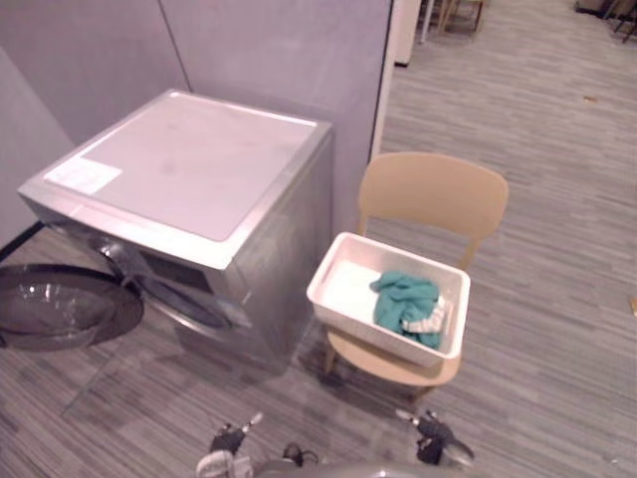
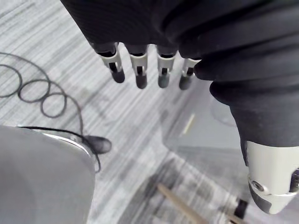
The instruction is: Pick up the laundry basket with both hands and put the clothes into the washing machine.
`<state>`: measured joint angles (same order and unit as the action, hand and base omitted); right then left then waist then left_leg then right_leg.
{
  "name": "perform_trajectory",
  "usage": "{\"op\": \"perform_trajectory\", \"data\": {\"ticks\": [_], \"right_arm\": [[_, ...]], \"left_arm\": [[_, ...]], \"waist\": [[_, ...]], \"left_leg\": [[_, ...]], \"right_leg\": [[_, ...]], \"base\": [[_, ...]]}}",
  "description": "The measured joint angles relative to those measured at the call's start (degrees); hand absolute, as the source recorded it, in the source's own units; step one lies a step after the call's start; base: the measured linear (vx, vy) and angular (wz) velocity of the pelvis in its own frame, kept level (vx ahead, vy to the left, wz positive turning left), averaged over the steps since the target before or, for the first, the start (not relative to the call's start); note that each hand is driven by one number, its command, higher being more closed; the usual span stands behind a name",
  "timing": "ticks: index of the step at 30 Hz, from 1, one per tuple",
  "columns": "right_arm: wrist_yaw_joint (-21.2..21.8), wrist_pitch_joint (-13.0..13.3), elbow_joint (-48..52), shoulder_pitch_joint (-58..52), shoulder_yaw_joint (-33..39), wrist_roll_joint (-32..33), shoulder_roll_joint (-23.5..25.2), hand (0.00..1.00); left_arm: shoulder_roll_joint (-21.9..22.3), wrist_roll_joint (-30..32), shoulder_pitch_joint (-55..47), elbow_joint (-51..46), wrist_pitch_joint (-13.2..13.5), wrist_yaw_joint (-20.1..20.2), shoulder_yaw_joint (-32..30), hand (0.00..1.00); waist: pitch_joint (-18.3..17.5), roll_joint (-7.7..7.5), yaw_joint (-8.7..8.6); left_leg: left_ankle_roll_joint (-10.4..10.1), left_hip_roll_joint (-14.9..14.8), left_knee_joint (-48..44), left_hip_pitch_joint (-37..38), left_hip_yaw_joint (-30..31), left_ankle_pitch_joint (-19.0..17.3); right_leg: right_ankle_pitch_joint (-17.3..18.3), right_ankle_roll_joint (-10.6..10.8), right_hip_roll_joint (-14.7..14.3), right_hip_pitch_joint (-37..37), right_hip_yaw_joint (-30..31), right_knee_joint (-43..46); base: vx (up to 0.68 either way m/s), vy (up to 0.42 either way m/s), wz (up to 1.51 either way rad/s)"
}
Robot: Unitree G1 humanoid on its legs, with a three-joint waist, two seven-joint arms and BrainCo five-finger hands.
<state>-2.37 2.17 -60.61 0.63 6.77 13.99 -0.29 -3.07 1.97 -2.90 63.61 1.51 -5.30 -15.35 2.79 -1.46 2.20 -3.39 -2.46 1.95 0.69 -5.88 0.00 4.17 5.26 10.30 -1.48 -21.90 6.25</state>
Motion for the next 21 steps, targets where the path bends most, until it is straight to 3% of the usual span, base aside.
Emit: {"op": "perform_trajectory", "data": {"ticks": [1, 2, 5, 6, 7, 8, 9, 10, 12, 13, 14, 15, 16, 17, 19, 21], "right_arm": [[0.0, -0.3, 5.5, -0.7, -1.3, -0.1, 0.0, 0.00], [-0.1, -0.1, 12.2, -1.2, -2.3, -0.2, -0.2, 0.00], [-0.2, 1.5, 23.4, -2.5, -2.7, -0.6, -0.2, 0.00], [-0.1, 2.0, 28.3, -3.6, -2.6, -0.6, -0.2, 0.00], [-0.2, 2.4, 32.8, -4.6, -1.9, -0.6, -0.6, 0.00], [-0.2, 2.6, 35.0, -4.9, -1.6, -0.6, -0.8, 0.00], [-0.1, 3.2, 39.1, -4.8, -0.6, -0.6, -1.2, 0.00], [-0.1, 4.6, 41.9, -3.9, -0.2, -0.8, -2.5, 0.00], [-0.1, 5.4, 42.4, -0.2, 0.0, -1.2, -4.6, 0.00], [-0.2, 5.5, 43.1, 1.7, -0.1, -1.4, -5.9, 0.00], [-0.3, 5.8, 43.9, 2.1, -0.1, -1.6, -6.6, 0.00], [-0.2, 6.4, 44.5, 2.9, -0.3, -2.3, -7.6, 0.00], [-0.1, 6.4, 44.7, 4.4, -1.2, -3.2, -8.8, 0.00], [0.1, 6.3, 44.7, 7.2, -2.9, -4.0, -12.2, 0.00], [0.6, 6.3, 44.6, 11.8, -6.1, -4.9, -16.2, 0.00], [1.6, 6.2, 43.3, 14.6, -8.4, -5.1, -19.6, 0.00]], "left_arm": [[-0.1, 0.0, 0.3, 0.0, 0.0, 0.0, 0.2, 0.00], [-0.2, 0.0, 0.8, 0.1, 0.0, -0.1, 1.4, 0.00], [-1.9, 0.0, 0.8, -0.1, 0.3, -0.1, 3.6, 0.00], [-3.1, 0.6, 1.1, -0.1, 0.4, -0.1, 4.1, 0.00], [-3.8, 1.5, 1.4, -0.1, 0.2, -0.1, 4.4, 0.00], [-3.8, 2.3, 1.3, -0.1, 0.1, -0.1, 4.6, 0.00], [-4.4, 3.5, 1.2, -0.1, 0.0, -0.1, 4.6, 0.00], [-4.6, 4.4, 1.1, -0.2, 0.0, -0.1, 4.6, 0.00], [-5.3, 5.5, 0.5, -0.5, 0.1, -0.1, 4.6, 0.00], [-5.6, 5.5, -0.3, -0.9, 0.1, -0.1, 4.6, 0.00], [-5.7, 5.5, -0.7, -0.9, 0.2, 0.0, 4.7, 0.00], [-6.1, 5.5, -1.0, -1.2, 0.3, 0.0, 4.7, 0.00], [-7.2, 5.6, -1.8, -1.2, 0.4, 0.1, 4.6, 0.00], [-6.6, 6.3, -2.3, -1.3, 0.5, 0.1, 4.5, 0.00], [-5.1, 6.7, -3.2, -1.1, 0.7, 0.2, 4.3, 0.00], [-4.4, 6.7, -3.3, -1.2, 0.6, 0.4, 4.4, 0.00]], "waist": [[0.7, -1.36, -0.16], [1.1, -0.98, -1.01], [2.3, -2.99, -1.52], [2.7, -4.19, -1.63], [2.9, -3.89, -2.03], [2.9, -3.89, -2.50], [2.8, -4.11, -2.90], [2.8, -4.03, -2.81], [2.8, -4.01, -2.58], [2.7, -4.17, -1.87], [2.5, -4.43, -1.25], [2.0, -5.28, -0.95], [0.7, -7.42, -0.98], [0.1, -5.80, 0.54], [0.7, -3.45, 1.69], [1.2, -2.25, 1.69]], "left_leg": [[1.0, 0.6, 0.0, 0.1, 0.4, -0.8], [1.5, 0.3, 0.2, 0.4, 0.9, -2.8], [1.4, 0.4, -1.7, 1.9, 1.6, -3.3], [1.4, -0.1, -5.0, 1.3, 3.1, -5.0], [1.6, -1.5, -8.0, 0.4, 5.3, -6.7], [1.8, -2.1, -8.7, 0.3, 6.2, -7.2], [1.5, -3.2, -9.7, -0.3, 6.8, -7.2], [1.3, -3.7, -10.3, -1.0, 6.9, -7.1], [0.6, -4.1, -10.3, -1.1, 7.0, -6.7], [-0.4, -4.4, -10.4, -1.3, 6.9, -6.2], [-0.9, -4.4, -10.4, -1.5, 6.8, -6.2], [-1.8, -4.1, -10.1, -1.9, 6.9, -6.6], [-2.9, -3.1, -8.8, -1.9, 7.0, -7.0], [-5.3, -5.3, -7.9, -2.1, 7.5, -5.7], [-6.4, -7.9, -6.8, -2.3, 8.3, -5.0], [-8.0, -9.9, -5.3, -3.2, 9.9, -3.9]], "right_leg": [[1.4, 0.6, 1.2, 1.3, 0.0, 3.2], [2.1, 0.9, 2.4, 3.4, 0.8, 9.4], [1.4, 0.2, 4.3, 8.7, 5.2, 24.6], [-0.6, 0.8, 4.3, 10.2, 8.1, 29.4], [-3.6, 1.4, 3.3, 11.4, 9.9, 32.8], [-3.9, 0.7, 3.0, 12.1, 10.7, 33.8], [0.5, 0.7, 2.8, 12.5, 10.3, 33.0], [1.9, 0.8, 3.5, 12.5, 9.6, 28.7], [1.5, 1.0, 3.8, 11.5, 9.8, 17.9], [0.0, 2.6, 3.1, 9.8, 10.1, 9.7], [-1.6, 3.1, 2.9, 9.3, 10.4, 6.8], [-4.4, 3.3, 2.8, 8.7, 10.8, 4.0], [-7.2, 3.1, 2.9, 8.1, 10.7, 1.5], [-7.4, 2.0, 0.5, 7.7, 9.1, -0.6], [-7.5, 1.1, -2.6, 7.7, 8.5, -2.6], [-7.4, 0.7, -4.5, 7.8, 6.8, -3.3]], "base": [[-0.01, 0.031, -0.03], [-0.02, 0.048, 0.08], [0.02, 0.058, 0.22], [0.04, -0.026, 0.53], [0.06, -0.037, 0.61], [0.07, -0.022, 0.65], [0.07, -0.007, 0.54], [0.05, -0.010, 0.44], [0.06, -0.080, 0.14], [0.07, -0.139, 0.06], [0.05, -0.199, 0.15], [0.07, -0.297, 0.39], [0.14, -0.431, 0.24], [0.14, -0.390, 0.07], [0.10, -0.289, -0.23], [0.06, -0.217, 0.15]]}}
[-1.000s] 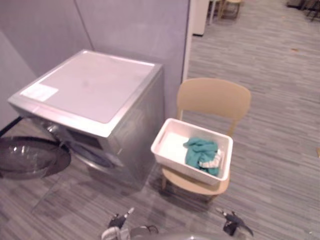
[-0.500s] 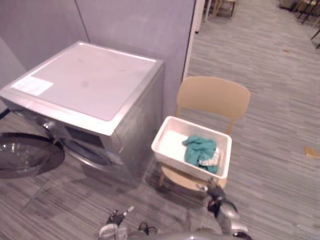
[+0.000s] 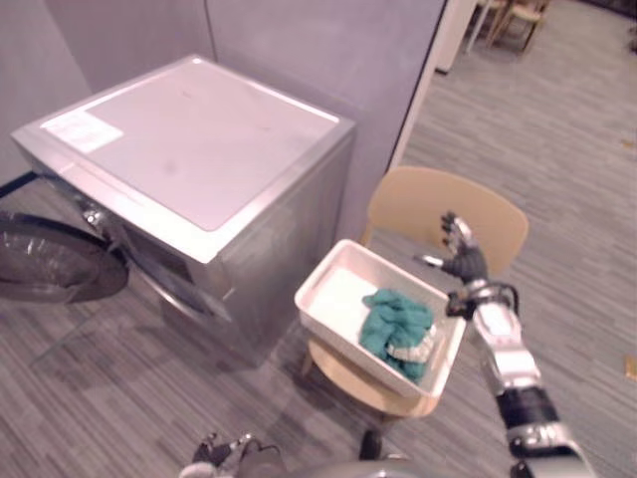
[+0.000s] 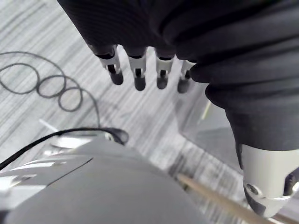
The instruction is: Pick up the laundry basket with both hands and put the clothes into the washing machine.
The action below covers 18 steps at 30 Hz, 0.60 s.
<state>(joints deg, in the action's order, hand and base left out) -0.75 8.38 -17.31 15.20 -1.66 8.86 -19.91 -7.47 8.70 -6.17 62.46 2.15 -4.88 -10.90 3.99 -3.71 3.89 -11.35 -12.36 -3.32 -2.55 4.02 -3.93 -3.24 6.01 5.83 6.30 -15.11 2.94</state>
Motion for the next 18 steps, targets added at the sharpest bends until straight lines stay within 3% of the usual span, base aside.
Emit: {"op": "perform_trajectory", "data": {"ticks": [3, 5, 7, 12, 18], "right_arm": [[1.4, -0.1, -5.5, 6.2, -4.1, 0.0, -3.4, 0.00], [3.1, -0.3, -9.8, 12.0, -8.4, -0.2, -4.3, 0.00], [4.0, -0.4, -13.6, 16.5, -11.8, -0.5, -4.4, 0.00], [5.0, -2.2, -20.7, 22.3, -16.9, -2.0, -5.4, 0.00], [5.6, -2.6, -26.2, 25.5, -17.4, -5.1, -6.2, 0.00]], "left_arm": [[-0.3, 1.9, 1.2, -0.5, 0.2, 0.8, 0.5, 0.00], [-1.3, 2.4, 1.8, -2.9, 0.6, 1.0, 2.0, 0.00], [-1.9, 2.0, 3.5, -2.9, 0.6, 1.0, 2.8, 0.00], [-2.4, -0.7, 7.2, -3.9, 1.0, 0.9, 7.1, 0.00], [-3.6, -2.6, 8.7, -6.2, 1.5, 0.4, 11.0, 0.00]], "waist": [[2.5, 0.41, 0.05], [5.6, -1.24, 0.40], [8.7, -1.85, 0.54], [13.5, -1.15, 3.12], [17.1, -0.69, 2.87]], "left_leg": [[-0.8, -1.2, 1.4, -1.5, 0.8, 2.5], [-0.8, -1.1, 2.1, -4.1, 1.1, 4.2], [-0.7, -0.5, 2.3, -5.8, 1.9, 5.0], [0.5, 1.9, 2.2, -9.2, 2.3, 6.3], [0.6, 3.2, 1.0, -11.4, 2.6, 6.4]], "right_leg": [[0.2, -0.3, -1.1, 0.6, -2.2, -0.1], [-0.5, -1.2, -1.3, 3.3, -2.9, -0.1], [-0.8, -1.6, -0.6, 4.8, -3.4, 0.5], [-0.8, -1.6, 2.2, 9.2, -3.5, 3.7], [-1.1, -1.6, 3.5, 11.4, -3.0, 4.9]], "base": [[0.01, -0.138, 0.31], [-0.07, -0.086, 0.18], [-0.10, -0.018, 0.18], [-0.09, 0.034, 0.11], [-0.08, 0.023, 0.03]]}}
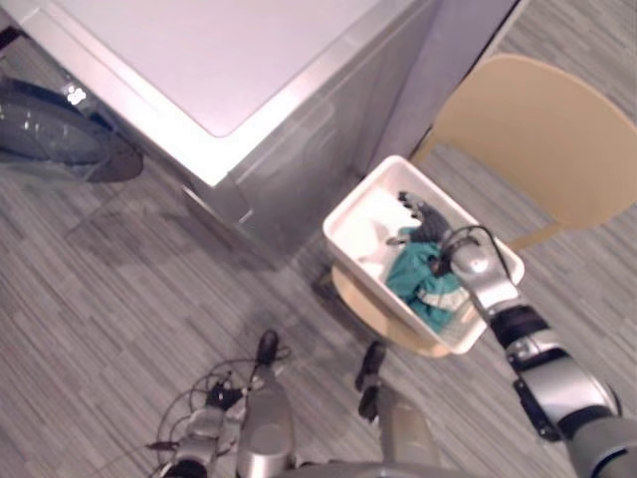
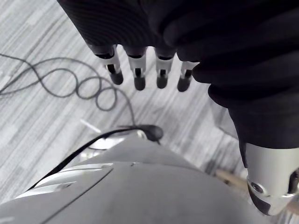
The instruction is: Pick up the laundry basket with both hands and put the clothes into the washing machine.
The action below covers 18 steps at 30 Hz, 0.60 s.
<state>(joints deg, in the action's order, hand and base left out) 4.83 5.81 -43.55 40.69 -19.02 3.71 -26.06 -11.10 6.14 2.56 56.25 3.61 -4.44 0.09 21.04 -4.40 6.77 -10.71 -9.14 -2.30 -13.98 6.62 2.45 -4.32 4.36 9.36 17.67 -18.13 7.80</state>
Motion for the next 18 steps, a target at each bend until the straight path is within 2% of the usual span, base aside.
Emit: {"op": "perform_trajectory", "data": {"ticks": [3, 6, 8, 12, 18], "right_arm": [[-1.1, -0.6, -3.6, 2.3, 0.9, -1.7, 0.0, 0.00], [-3.0, -1.1, -6.6, 3.9, 4.1, -2.2, -0.5, 0.00], [-4.8, -1.9, -10.7, 6.8, 7.5, -2.2, -1.0, 0.00], [-7.0, -2.4, -14.3, 7.7, 13.3, -2.2, -2.6, 0.00], [-8.3, -3.4, -16.2, 7.8, 20.2, -2.2, -3.7, 0.00]], "left_arm": [[-0.5, -0.9, 1.7, -0.4, 0.2, -0.7, 2.2, 0.00], [-0.7, -0.8, 2.6, -1.5, 0.6, -1.0, 4.0, 0.00], [-0.8, -0.9, 3.4, -1.9, 0.6, -1.1, 4.8, 0.00], [0.0, -1.4, 4.2, -2.3, 0.6, -2.2, 4.9, 0.00], [0.8, -2.0, 5.4, -2.9, 0.6, -2.2, 4.9, 0.00]], "waist": [[2.3, 0.54, -0.07], [3.0, 1.50, -0.62], [3.7, 2.33, -1.37], [4.5, 3.46, -1.45], [4.5, 3.51, -1.56]], "left_leg": [[0.0, 0.1, -0.7, -0.5, -0.2, 0.0], [0.0, 0.1, -1.2, -1.9, -0.5, 0.0], [0.0, 0.1, -2.1, -3.3, -0.5, 0.0], [0.0, 0.1, -2.3, -3.7, -0.6, 0.0], [0.0, 0.1, -2.4, -4.5, -2.5, 0.0]], "right_leg": [[-0.6, -0.2, 0.0, 0.6, 0.9, 0.1], [-1.2, -0.2, -0.1, 1.8, 0.9, -0.1], [-1.9, -0.3, -0.2, 2.5, 1.0, -0.6], [-2.2, -0.3, -0.3, 2.7, 1.1, -0.9], [-2.7, -0.2, -0.1, 4.6, 2.5, -0.8]], "base": [[-0.07, -0.006, -0.09], [-0.07, -0.010, -0.04], [-0.05, -0.008, -0.03], [-0.02, -0.003, -0.02], [0.01, 0.007, -0.11]]}}
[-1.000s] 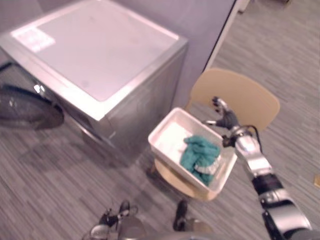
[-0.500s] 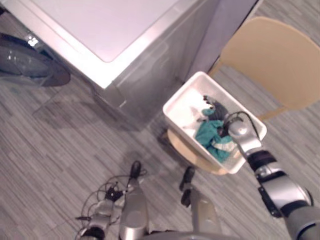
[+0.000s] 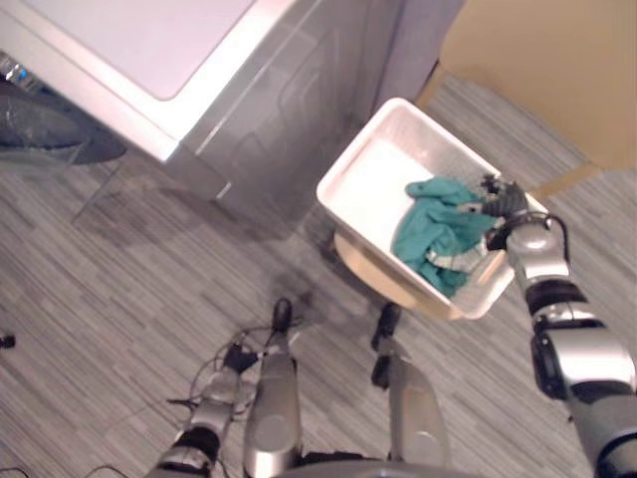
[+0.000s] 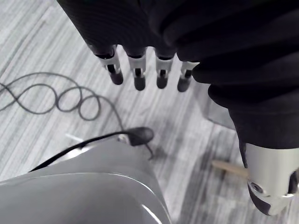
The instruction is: Pick up the laundry basket with both hands and put the clothes into the washing machine.
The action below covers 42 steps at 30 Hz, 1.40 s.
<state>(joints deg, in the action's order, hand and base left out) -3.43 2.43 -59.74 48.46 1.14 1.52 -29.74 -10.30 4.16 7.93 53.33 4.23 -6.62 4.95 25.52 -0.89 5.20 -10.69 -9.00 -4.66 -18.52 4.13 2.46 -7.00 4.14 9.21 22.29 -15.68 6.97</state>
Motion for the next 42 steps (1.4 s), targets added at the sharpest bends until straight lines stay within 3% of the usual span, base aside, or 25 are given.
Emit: {"op": "perform_trajectory", "data": {"ticks": [10, 18, 27, 30, 31, 38, 42], "right_arm": [[-0.1, -0.5, -0.8, -0.3, 2.6, -1.0, -0.1, 0.00], [-0.3, -0.5, -0.8, -3.0, 1.9, -2.9, -0.1, 0.00], [-3.8, 1.7, 2.9, -4.0, -6.7, -5.7, -3.9, 0.00], [-4.2, 2.7, 3.9, -3.8, -6.7, -6.2, -4.7, 0.00], [-4.3, 3.1, 4.4, -3.7, -6.7, -6.2, -4.7, 1.00], [-4.7, 3.8, 4.4, -3.1, -9.0, -11.8, -4.3, 1.00], [-5.2, 2.4, 2.5, -4.0, -9.2, -13.9, -1.3, 1.00]], "left_arm": [[5.2, -0.9, 2.3, -3.1, 0.0, 0.0, 2.7, 0.00], [8.0, -1.3, 2.4, -11.4, 0.1, -1.2, 4.5, 0.00], [8.6, -1.3, 2.4, -19.9, 0.1, -2.4, 3.1, 0.00], [9.5, -2.8, 3.3, -20.2, 0.2, -2.5, 0.9, 0.00], [9.7, -4.3, 4.1, -19.9, 0.2, -2.6, 0.1, 0.00], [9.9, -5.8, 4.8, -19.7, 0.7, -3.6, -1.0, 0.00], [10.0, -5.8, 4.6, -18.9, 0.5, -4.0, -1.1, 0.00]], "waist": [[0.5, 0.85, -1.06], [0.9, 1.60, -1.10], [1.0, 1.83, -0.47], [1.0, 1.82, -0.32], [1.0, 1.80, -0.23], [0.7, 1.67, 0.37], [-1.4, 1.32, 1.04]], "left_leg": [[0.0, 0.3, -0.8, -2.5, -1.4, 0.0], [1.3, 1.1, -8.5, -11.9, -0.2, -1.1], [3.3, 1.1, -31.4, -30.0, 1.7, -12.1], [3.4, 2.0, -36.0, -33.6, 2.6, -13.4], [3.4, 2.2, -37.4, -34.9, 3.0, -13.6], [3.0, 3.2, -40.0, -36.4, 5.0, -13.5], [1.9, 3.2, -39.4, -36.7, 6.0, -12.9]], "right_leg": [[0.3, 0.3, 0.9, 3.2, 0.4, 2.0], [2.4, 0.2, 2.9, 9.8, -1.4, 7.9], [10.0, 0.1, 7.0, 23.0, -2.2, 26.6], [12.1, 0.4, 8.4, 26.4, -1.5, 31.7], [12.9, 0.5, 9.1, 27.6, -1.4, 33.6], [15.0, -0.2, 10.6, 29.1, -2.1, 38.7], [15.0, -0.2, 10.7, 29.0, -3.1, 38.9]], "base": [[0.01, 0.008, -0.01], [-0.04, -0.001, 0.15], [-0.07, 0.044, 0.15], [-0.03, 0.001, 0.16], [-0.02, -0.016, 0.15], [-0.01, -0.048, 0.15], [-0.01, -0.027, 0.08]]}}
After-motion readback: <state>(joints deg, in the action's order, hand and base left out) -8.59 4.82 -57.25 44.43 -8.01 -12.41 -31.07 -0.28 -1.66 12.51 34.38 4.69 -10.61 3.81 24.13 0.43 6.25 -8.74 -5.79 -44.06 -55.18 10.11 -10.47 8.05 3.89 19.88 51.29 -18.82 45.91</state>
